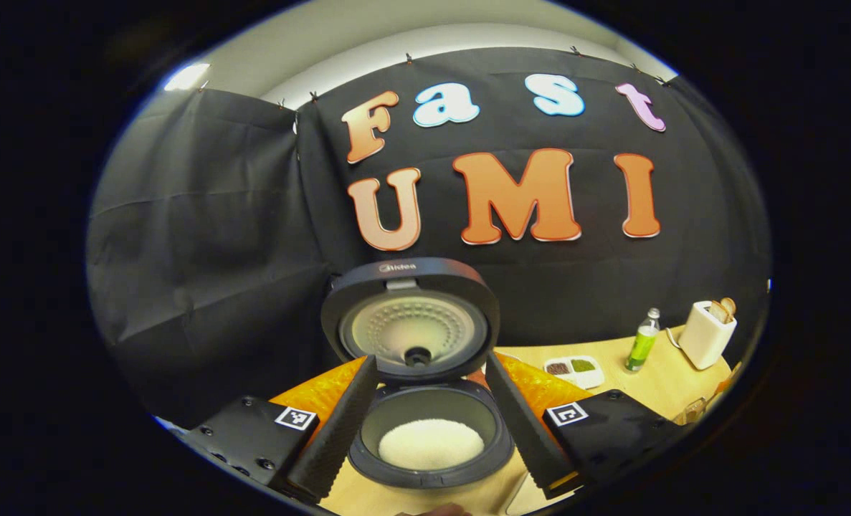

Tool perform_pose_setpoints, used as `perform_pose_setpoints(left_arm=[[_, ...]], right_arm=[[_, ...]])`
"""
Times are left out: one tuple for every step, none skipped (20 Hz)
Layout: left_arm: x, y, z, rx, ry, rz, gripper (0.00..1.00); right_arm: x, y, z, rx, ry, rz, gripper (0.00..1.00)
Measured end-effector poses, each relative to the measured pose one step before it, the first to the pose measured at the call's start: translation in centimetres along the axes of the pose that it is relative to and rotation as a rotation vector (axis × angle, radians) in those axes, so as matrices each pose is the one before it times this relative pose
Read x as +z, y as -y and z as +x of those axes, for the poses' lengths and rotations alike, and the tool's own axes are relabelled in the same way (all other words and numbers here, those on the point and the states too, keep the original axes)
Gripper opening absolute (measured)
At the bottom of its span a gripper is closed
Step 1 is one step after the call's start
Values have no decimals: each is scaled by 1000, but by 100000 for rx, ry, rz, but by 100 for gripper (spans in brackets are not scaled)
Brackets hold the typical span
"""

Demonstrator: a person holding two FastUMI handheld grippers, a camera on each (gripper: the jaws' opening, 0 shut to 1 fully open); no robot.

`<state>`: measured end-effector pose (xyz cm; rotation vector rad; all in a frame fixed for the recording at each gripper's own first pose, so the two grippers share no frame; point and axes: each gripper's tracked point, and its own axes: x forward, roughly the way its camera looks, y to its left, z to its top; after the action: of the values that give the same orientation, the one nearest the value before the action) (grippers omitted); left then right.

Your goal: Close the left gripper, press the button to open the rice cooker; take a wooden spoon from the chopstick holder with the right hand, scoop a spoonful of rice and pour it into the rice cooker, then put the wooden spoon back into the chopstick holder.

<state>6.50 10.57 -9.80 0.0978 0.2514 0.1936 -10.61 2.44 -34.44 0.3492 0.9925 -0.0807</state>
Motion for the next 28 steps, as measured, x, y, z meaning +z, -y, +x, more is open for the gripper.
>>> perform_pose_setpoints(left_arm=[[1347,-609,946,1489,2141,-1591,100],[1255,-787,918,1776,1701,-1755,97],[1206,-676,993,1251,1472,-2162,94],[1354,-374,1101,438,2054,-2094,94],[1124,-230,1161,226,1240,-897,94],[829,-221,1126,481,1531,105,94],[835,-178,1181,1033,1347,732,95],[335,-91,1143,1418,-397,740,95],[176,56,1233,895,-902,520,100],[53,29,1099,1339,-1043,247,100],[-225,244,1010,456,-2191,419,100],[-405,387,792,165,-1744,123,100],[-708,450,917,-201,-3847,764,100],[-1032,364,583,-519,-3749,595,100],[-708,259,80,-649,-3529,19,100],[960,-33,222,-584,2425,-198,100],[-479,175,256,-305,-1951,1616,94],[94,180,123,-793,-248,1131,100],[-379,-58,-114,-16,-1325,-828,95],[-318,-40,-490,427,-1229,-1432,100],[-148,-130,-314,496,-1353,-648,100],[-295,54,-365,350,-1659,309,100],[-406,37,-461,-61,-2416,84,100],[-916,-16,-626,-317,-2855,-370,100],[-724,-16,-836,-61,-3480,-291,100],[-1159,-39,-670,71,-3491,552,97],[-1296,57,-655,-47,-4274,299,97],[-1610,-158,-514,316,-4208,-179,97]], right_arm=[[1143,353,-521,-1308,2093,-1103,52],[1091,137,-403,-1058,2137,-1494,55],[1695,106,-875,-956,4207,-961,57],[1708,-218,-576,-328,4341,-251,66],[1466,-341,-659,522,3277,202,65],[1122,-393,-676,922,2539,203,72],[928,-328,-417,551,2001,-449,75],[734,-326,-211,322,1671,-1024,72],[629,-191,-280,134,1007,-1238,80],[574,-453,-233,581,863,-1030,80],[364,-1051,-555,418,796,-1107,81],[586,-502,-289,623,1028,-785,81],[484,-644,-283,953,941,-634,81],[491,-649,-215,880,1043,-556,81],[380,-497,-273,1037,948,-400,81],[327,-630,-202,985,672,-520,81],[182,-479,-180,844,670,-715,81],[121,-333,-117,690,416,-1083,81],[164,-409,-120,610,505,-1107,81],[104,-503,-93,769,435,-662,81],[61,-398,-70,876,345,-224,81],[37,-492,-97,1379,147,164,81],[-95,-459,-30,1232,-271,98,81],[-173,-362,117,1128,-499,-131,81],[-70,-232,138,773,-147,-120,81],[132,-314,24,753,453,82,81],[75,-410,140,1103,356,230,81],[-27,-370,55,1031,-88,114,81]])
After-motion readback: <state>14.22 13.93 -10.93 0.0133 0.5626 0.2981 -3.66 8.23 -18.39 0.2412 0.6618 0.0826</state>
